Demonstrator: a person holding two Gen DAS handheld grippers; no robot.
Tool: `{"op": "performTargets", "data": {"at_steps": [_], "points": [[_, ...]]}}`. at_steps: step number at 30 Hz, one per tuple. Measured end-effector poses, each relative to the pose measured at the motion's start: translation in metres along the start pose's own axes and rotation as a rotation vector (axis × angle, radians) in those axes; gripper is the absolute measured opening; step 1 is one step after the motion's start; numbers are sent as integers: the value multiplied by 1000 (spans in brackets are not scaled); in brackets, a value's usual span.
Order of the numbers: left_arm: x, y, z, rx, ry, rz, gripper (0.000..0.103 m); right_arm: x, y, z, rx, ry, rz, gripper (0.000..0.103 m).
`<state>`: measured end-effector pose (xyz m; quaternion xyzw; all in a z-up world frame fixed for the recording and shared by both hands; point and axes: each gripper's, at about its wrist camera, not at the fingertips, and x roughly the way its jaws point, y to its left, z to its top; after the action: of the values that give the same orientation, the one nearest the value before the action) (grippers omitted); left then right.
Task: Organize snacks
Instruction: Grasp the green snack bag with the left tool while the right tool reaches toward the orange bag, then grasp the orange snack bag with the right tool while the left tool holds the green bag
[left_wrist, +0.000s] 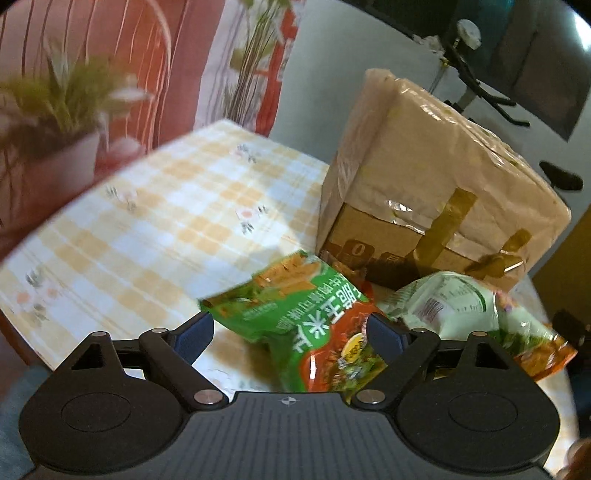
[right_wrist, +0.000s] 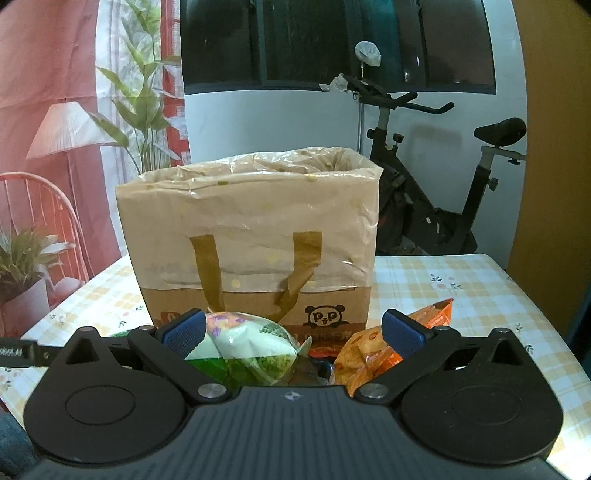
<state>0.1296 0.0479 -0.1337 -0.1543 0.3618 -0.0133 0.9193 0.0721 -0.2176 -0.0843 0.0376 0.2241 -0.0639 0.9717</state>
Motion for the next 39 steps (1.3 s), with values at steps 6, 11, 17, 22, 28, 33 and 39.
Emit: {"op": "performTargets", "data": {"at_steps": [6, 11, 17, 22, 28, 33, 39], "points": [[18, -8, 3, -92, 26, -52, 91, 5, -6, -7, 21, 7, -4, 103], [30, -11, 5, -66, 18, 1, 91, 10, -12, -12, 42, 24, -20, 103], [42, -14, 3, -1, 7, 56, 92, 10, -22, -15, 74, 6, -26, 103], [49, -18, 3, 37, -22, 54, 95, 11, -23, -18, 68, 3, -28, 103], [54, -15, 3, 43, -47, 24, 82, 11, -24, -17, 67, -1, -36, 103], [33, -20, 0, 132, -152, 69, 63, 8, -23, -18, 57, -11, -53, 103], [19, -28, -10, 194, -182, 70, 62, -2, -31, -18, 76, -69, -123, 103]]}}
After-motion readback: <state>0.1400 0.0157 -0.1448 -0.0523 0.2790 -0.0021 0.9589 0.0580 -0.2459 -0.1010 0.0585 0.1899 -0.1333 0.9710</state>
